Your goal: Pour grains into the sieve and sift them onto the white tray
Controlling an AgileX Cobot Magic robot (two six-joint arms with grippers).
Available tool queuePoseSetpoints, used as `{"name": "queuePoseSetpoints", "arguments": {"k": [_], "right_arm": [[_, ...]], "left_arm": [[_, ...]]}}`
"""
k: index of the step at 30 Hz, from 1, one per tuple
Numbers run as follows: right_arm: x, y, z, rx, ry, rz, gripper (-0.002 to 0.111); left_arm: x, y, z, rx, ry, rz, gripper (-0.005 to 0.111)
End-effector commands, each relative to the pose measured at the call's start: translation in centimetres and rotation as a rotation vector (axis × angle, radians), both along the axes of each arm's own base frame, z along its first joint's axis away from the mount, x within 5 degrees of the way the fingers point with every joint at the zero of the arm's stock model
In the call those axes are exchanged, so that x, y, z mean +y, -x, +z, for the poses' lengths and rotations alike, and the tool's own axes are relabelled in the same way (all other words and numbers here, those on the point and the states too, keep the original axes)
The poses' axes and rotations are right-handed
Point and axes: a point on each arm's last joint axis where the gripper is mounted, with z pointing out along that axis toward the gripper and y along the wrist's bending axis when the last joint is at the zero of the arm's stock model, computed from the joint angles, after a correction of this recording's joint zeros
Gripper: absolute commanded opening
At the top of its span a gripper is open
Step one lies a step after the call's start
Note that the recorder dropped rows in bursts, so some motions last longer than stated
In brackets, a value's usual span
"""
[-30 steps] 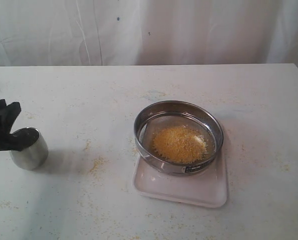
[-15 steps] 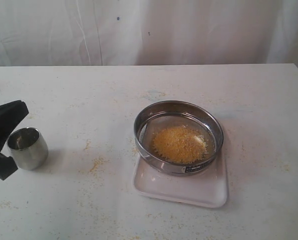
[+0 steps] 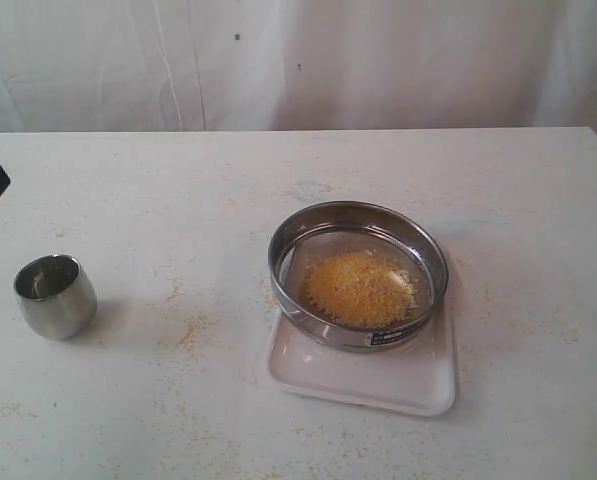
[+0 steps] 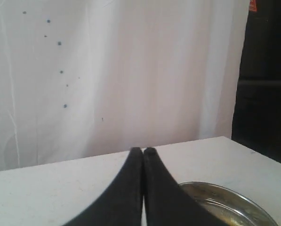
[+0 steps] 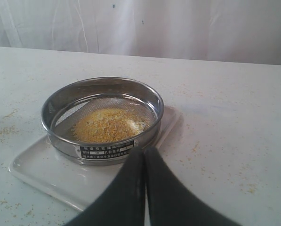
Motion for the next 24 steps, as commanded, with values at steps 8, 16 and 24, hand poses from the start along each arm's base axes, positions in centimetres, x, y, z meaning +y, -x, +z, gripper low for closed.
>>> {"name": "queuePoseSetpoints", "arguments": {"k": [8,16,24], "right_arm": [[0.0,0.0,-0.1,-0.006,-0.001,-0.004,0.0],[0.0,0.0,-0.1,-0.006,-0.001,-0.004,0.0],[0.0,0.0,-0.1,-0.006,-0.001,-0.004,0.0]], "left_arm": [[1.5,3.9,-1.3,0.317,0.102,0.163,0.0],[2.8,6.7,-3.1,0.486,0.037,0.248,0.0],[3.2,7.8,-5.4,0.411,-0.078,0.285,0.0]]}}
